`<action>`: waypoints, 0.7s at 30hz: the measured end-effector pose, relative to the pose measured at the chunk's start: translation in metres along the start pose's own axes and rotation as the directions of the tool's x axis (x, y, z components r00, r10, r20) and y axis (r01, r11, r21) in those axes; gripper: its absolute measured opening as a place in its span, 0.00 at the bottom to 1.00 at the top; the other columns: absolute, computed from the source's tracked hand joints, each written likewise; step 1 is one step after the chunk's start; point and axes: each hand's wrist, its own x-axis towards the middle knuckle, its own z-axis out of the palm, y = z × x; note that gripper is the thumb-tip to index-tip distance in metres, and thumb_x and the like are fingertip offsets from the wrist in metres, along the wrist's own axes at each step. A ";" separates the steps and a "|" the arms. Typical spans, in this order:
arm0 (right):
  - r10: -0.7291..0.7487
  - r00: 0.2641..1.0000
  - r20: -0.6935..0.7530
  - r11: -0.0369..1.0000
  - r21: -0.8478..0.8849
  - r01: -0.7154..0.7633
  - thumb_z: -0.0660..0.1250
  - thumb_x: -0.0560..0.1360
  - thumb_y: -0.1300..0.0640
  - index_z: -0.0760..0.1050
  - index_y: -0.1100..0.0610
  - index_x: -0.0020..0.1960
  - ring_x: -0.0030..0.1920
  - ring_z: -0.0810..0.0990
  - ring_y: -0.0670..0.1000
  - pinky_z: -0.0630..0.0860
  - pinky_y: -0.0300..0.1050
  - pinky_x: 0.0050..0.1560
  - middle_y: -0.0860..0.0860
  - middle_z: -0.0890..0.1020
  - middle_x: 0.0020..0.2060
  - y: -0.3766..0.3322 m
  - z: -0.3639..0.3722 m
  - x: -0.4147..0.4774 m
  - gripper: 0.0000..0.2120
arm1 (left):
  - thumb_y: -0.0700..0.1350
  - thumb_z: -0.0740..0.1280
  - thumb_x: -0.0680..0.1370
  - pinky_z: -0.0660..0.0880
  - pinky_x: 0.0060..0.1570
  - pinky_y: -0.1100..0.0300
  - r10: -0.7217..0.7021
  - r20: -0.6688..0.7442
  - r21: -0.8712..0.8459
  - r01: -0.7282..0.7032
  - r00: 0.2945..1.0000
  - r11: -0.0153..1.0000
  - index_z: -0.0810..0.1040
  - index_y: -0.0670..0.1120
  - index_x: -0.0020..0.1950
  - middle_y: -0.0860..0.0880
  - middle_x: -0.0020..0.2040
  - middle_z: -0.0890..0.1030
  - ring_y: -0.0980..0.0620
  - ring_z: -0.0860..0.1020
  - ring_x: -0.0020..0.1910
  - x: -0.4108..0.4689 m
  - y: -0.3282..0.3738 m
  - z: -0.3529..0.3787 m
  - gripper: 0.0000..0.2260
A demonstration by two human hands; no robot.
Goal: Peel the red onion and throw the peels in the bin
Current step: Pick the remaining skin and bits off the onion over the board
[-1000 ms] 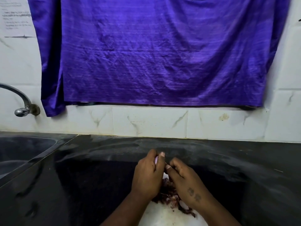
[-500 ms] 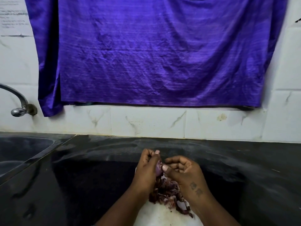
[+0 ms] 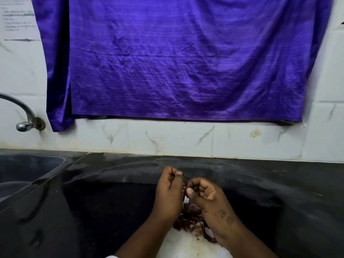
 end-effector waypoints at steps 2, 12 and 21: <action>0.027 1.000 0.000 1.000 0.014 -0.027 0.68 0.79 0.65 0.82 0.62 0.50 0.41 0.82 0.46 0.79 0.38 0.42 0.55 0.86 0.41 0.000 0.002 -0.002 0.04 | 0.41 0.60 0.86 0.70 0.36 0.52 0.024 -0.015 0.045 -0.023 1.000 0.999 0.70 0.45 0.42 0.47 0.35 0.72 0.50 0.69 0.35 0.001 -0.002 -0.001 0.11; 0.098 0.993 0.071 0.989 0.106 -0.105 0.68 0.79 0.63 0.82 0.62 0.51 0.44 0.82 0.53 0.80 0.45 0.46 0.65 0.84 0.47 -0.004 -0.002 -0.007 0.05 | 0.56 0.59 0.80 0.73 0.34 0.43 0.204 -0.060 0.212 -0.187 0.977 0.959 0.70 0.47 0.45 0.40 0.35 0.75 0.52 0.72 0.33 0.002 0.002 -0.001 0.13; 0.174 0.951 -0.257 0.973 0.192 -0.127 0.66 0.81 0.65 0.81 0.63 0.47 0.38 0.83 0.56 0.78 0.46 0.34 0.64 0.86 0.42 -0.003 0.013 -0.005 0.07 | 0.59 0.57 0.80 0.72 0.31 0.44 0.285 0.003 0.272 -0.275 0.958 0.922 0.68 0.52 0.45 0.52 0.31 0.73 0.56 0.70 0.30 -0.008 0.008 0.009 0.11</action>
